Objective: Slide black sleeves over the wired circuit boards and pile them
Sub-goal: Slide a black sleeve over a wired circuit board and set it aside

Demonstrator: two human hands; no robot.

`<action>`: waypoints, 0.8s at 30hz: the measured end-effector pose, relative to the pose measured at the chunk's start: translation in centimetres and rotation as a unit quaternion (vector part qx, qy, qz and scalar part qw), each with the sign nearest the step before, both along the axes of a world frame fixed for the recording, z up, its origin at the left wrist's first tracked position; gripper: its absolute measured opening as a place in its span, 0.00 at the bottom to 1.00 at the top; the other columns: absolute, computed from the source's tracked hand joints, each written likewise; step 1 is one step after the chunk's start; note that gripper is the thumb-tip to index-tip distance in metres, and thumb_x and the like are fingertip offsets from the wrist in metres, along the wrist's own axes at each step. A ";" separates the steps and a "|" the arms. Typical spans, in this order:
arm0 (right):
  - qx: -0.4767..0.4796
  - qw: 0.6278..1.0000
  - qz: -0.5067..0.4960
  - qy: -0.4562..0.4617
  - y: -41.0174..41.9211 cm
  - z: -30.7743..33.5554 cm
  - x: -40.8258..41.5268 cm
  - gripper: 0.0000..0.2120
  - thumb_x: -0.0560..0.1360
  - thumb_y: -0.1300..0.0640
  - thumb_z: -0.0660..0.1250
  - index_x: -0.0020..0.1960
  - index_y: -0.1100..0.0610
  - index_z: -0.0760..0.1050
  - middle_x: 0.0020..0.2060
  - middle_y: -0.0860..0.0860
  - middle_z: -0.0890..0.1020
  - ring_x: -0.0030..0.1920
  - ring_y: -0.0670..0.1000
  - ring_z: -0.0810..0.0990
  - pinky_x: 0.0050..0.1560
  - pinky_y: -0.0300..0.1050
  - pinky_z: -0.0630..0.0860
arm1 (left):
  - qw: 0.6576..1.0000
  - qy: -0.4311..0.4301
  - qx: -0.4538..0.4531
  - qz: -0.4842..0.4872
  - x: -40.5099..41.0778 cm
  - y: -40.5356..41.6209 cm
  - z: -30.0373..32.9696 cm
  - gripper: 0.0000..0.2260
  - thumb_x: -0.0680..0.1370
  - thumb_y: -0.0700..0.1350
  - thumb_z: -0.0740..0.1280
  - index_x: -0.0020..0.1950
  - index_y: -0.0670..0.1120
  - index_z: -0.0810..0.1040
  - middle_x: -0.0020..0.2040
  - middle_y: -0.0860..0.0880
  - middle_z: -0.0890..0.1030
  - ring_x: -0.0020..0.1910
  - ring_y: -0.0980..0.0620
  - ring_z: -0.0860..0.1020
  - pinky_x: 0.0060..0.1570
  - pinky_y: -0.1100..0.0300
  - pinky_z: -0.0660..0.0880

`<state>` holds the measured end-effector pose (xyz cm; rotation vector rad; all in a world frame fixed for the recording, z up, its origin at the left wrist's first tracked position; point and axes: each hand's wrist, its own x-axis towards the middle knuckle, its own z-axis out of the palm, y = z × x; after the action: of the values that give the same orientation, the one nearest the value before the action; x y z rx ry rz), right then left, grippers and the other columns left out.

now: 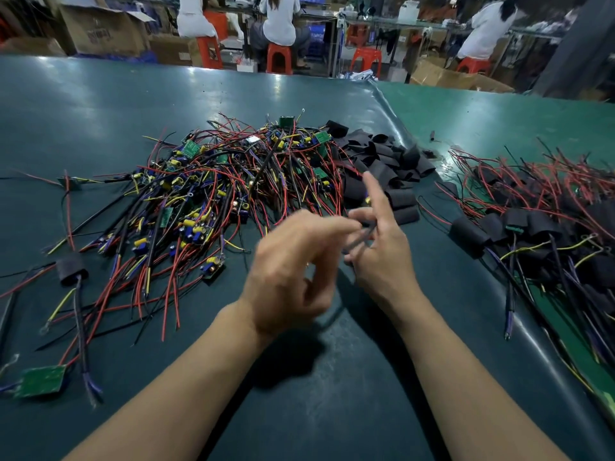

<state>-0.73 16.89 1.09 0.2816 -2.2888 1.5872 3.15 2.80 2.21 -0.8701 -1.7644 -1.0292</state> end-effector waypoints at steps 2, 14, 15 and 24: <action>-0.027 0.999 -0.033 0.002 0.4 -0.2 -0.3 0.15 0.82 0.54 0.62 0.67 0.49 0.74 0.44 0.49 0.80 0.44 0.51 0.79 0.53 0.58 0.78 | 0.999 -0.011 -0.019 -0.037 0.4 0.4 -0.2 0.09 0.79 0.37 0.65 0.58 0.42 0.75 0.39 0.51 0.76 0.34 0.54 0.71 0.41 0.64 0.70; 0.332 0.938 -0.064 -0.080 2.5 -1.0 -2.5 0.18 0.83 0.47 0.56 0.70 0.53 0.66 0.63 0.55 0.78 0.64 0.59 0.75 0.61 0.52 0.67 | 0.978 -0.182 -0.046 0.093 -1.1 -0.5 -0.7 0.05 0.77 0.42 0.67 0.51 0.44 0.81 0.31 0.56 0.74 0.26 0.50 0.73 0.32 0.55 0.75; 0.321 0.942 -0.066 -0.076 2.4 -0.8 -2.4 0.18 0.83 0.47 0.56 0.69 0.53 0.67 0.62 0.55 0.79 0.63 0.60 0.76 0.60 0.53 0.68 | 0.975 -0.192 -0.048 0.099 -1.3 -0.7 -0.7 0.06 0.77 0.43 0.67 0.51 0.44 0.81 0.31 0.54 0.75 0.27 0.50 0.73 0.32 0.54 0.75; -0.080 0.995 -0.051 0.023 1.2 -0.1 -1.6 0.12 0.81 0.43 0.58 0.49 0.45 0.78 0.34 0.51 0.85 0.36 0.49 0.83 0.38 0.44 0.78 | 0.952 -0.256 -0.131 0.103 -2.1 -1.0 -1.3 0.05 0.75 0.42 0.72 0.50 0.42 0.83 0.46 0.49 0.81 0.48 0.48 0.77 0.54 0.53 0.74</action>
<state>-2.31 18.11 1.00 0.1569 -2.0926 1.6803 1.03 1.78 0.92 -0.5851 -2.4169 -0.9482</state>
